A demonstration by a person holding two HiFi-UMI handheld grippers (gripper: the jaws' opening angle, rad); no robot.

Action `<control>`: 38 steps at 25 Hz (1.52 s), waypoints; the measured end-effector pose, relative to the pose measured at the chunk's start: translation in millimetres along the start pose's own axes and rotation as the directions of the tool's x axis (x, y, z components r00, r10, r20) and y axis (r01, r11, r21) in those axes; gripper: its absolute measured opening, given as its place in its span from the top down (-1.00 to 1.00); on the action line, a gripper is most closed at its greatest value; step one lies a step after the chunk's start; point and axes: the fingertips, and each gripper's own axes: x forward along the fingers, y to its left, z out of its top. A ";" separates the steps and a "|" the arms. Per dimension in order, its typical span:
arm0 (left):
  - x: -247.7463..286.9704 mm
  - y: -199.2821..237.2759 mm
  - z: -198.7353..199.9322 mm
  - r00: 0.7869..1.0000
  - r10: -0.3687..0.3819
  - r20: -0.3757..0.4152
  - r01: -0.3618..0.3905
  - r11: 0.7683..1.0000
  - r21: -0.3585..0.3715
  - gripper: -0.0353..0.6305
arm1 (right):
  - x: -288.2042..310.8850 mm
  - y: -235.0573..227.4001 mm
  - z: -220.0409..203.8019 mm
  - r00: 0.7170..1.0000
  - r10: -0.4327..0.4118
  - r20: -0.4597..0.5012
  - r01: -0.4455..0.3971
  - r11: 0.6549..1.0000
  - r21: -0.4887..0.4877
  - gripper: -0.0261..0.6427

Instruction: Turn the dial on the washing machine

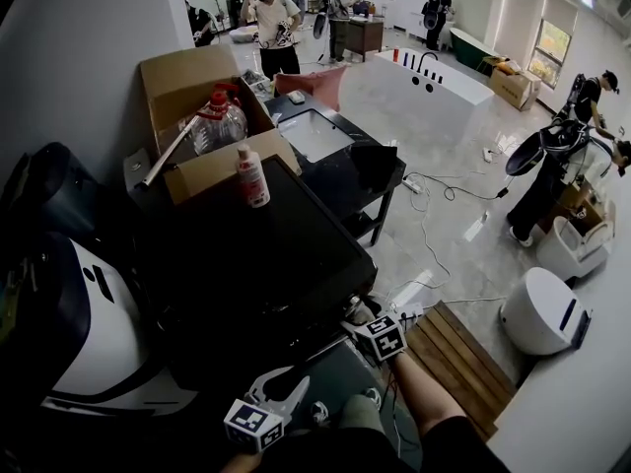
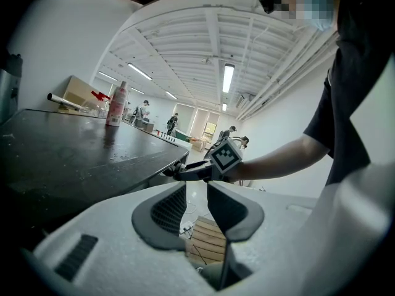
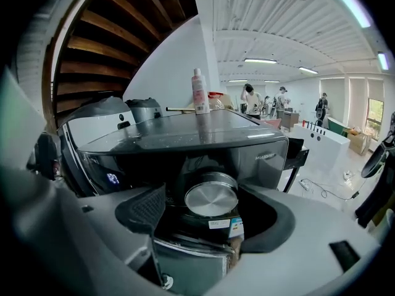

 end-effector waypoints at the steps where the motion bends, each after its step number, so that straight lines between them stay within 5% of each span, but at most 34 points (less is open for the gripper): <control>1: -0.1 0.4 0.1 1.000 0.002 0.000 -0.002 1.000 0.000 0.58 | 0.1 0.0 0.4 1.000 0.001 0.002 -0.001 1.000 0.002 -0.12; 17: 8.5 0.5 14.7 0.999 -0.028 0.022 0.028 0.999 0.029 0.58 | -46.1 -4.5 27.6 0.986 -0.084 0.143 0.072 0.993 0.092 -0.05; 31: 23.2 -28.0 31.6 0.987 -0.158 0.031 0.155 0.985 0.078 0.59 | -150.3 30.1 59.3 0.929 -0.163 0.331 0.118 0.981 0.152 0.06; 38: 20.9 -39.5 40.1 0.986 -0.161 0.049 0.156 0.984 0.087 0.60 | -195.4 49.4 60.0 0.905 -0.185 0.384 0.135 0.979 0.154 0.23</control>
